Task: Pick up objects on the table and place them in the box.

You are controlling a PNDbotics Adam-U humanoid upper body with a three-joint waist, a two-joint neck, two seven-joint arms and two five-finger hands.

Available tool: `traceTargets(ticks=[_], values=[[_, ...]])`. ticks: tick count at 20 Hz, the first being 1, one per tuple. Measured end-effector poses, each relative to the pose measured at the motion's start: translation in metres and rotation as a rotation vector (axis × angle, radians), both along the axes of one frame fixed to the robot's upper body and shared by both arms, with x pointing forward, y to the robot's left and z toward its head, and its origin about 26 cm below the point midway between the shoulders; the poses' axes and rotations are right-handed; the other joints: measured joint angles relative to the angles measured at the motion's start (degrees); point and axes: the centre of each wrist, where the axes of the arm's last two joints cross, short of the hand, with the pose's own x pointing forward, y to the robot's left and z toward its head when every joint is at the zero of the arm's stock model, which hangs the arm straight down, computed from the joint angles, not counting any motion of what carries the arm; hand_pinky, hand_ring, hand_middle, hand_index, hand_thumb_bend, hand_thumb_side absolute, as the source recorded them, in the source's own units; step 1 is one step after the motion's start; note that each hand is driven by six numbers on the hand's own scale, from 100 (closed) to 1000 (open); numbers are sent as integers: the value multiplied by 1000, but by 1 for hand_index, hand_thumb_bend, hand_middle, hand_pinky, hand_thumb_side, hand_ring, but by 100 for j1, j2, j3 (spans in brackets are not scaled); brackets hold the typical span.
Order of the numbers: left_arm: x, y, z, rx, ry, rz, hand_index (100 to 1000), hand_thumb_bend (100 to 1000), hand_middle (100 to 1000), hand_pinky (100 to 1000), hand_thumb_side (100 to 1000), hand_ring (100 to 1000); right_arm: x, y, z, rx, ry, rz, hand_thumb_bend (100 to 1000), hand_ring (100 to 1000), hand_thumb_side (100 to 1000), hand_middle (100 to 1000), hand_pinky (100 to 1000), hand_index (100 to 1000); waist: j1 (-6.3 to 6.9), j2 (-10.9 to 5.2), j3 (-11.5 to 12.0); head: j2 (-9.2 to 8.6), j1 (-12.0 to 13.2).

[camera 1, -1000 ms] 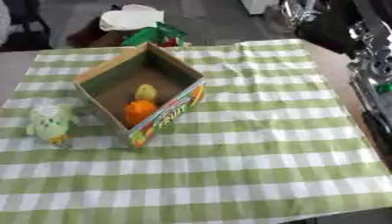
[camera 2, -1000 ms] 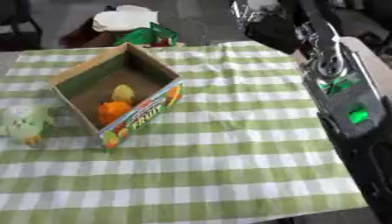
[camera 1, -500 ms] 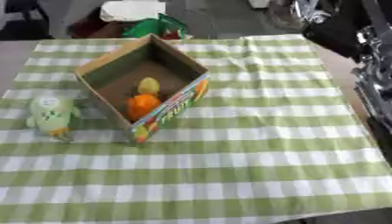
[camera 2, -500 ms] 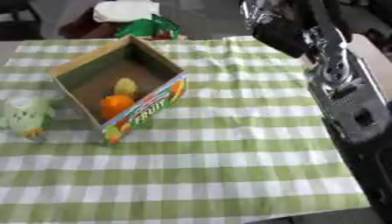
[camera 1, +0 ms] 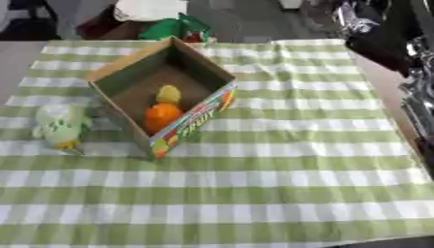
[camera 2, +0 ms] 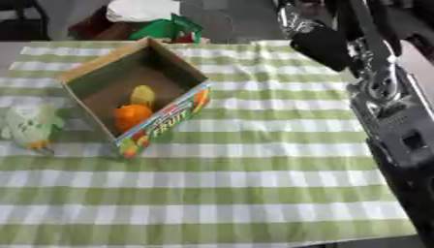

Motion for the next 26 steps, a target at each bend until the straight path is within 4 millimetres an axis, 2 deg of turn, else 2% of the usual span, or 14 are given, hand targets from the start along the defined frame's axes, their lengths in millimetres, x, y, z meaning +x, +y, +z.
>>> traceTargets(ticks=[9,19,26], values=[[15,-6,-6,232,113,3,967,702,829,723,1000,829,0,0,-3,7,26,-8,100,862,349,745,784,879,-24,-3,60,-49,-26],[34,-30,-8,440,165,-69,979,720,856,734,1000,842,0,3,-5,11,39,1,100,861,347,744,783,878,-22,-26,90,-78,-73],[42,-37,-13,560,203,-69,978,733,864,748,1000,854,0,4,-2,10,34,5,100,861,347,744,787,879,29,-41,93,-149,-103]])
